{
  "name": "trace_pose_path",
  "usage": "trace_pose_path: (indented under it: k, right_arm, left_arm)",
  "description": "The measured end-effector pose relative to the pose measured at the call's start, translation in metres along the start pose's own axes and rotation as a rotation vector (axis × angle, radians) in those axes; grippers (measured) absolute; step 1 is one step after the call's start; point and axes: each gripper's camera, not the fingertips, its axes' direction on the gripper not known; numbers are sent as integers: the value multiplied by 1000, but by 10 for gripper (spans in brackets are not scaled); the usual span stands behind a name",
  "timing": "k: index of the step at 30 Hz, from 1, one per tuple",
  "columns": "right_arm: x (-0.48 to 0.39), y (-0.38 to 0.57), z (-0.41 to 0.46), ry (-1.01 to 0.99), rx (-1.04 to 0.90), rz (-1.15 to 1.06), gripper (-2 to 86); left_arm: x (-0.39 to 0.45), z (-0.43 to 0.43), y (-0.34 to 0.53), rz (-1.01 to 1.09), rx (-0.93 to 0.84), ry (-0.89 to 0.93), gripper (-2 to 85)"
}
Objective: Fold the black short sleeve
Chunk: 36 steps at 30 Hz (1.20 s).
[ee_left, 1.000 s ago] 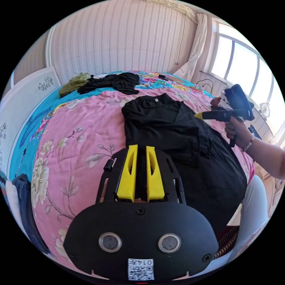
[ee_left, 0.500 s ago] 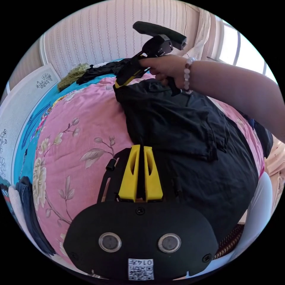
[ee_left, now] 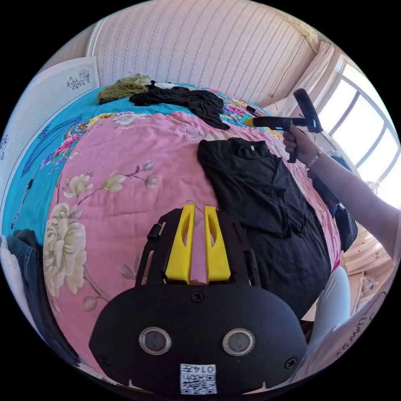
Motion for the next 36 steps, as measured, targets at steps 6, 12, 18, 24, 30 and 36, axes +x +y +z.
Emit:
trace_pose_path:
  k: [6, 12, 18, 24, 30, 36]
  right_arm:
    - [84, 91, -50, 181, -44, 275, 90]
    - [135, 142, -50, 112, -130, 459, 85]
    - [154, 175, -83, 8, -39, 477, 11]
    - [164, 194, -131, 21, 155, 566, 3]
    - [119, 242, -181, -37, 213, 433, 2]
    - [54, 345, -226, -167, 221, 426, 3]
  left_arm:
    - [-22, 24, -68, -89, 74, 86, 72]
    - [-9, 86, -112, -48, -69, 20, 90]
    - [-10, 94, -133, -25, -151, -42, -2]
    - [-7, 58, -151, -82, -8, -70, -10]
    - [8, -6, -111, 26, 34, 12, -10]
    - [25, -76, -8, 69, 12, 176, -10]
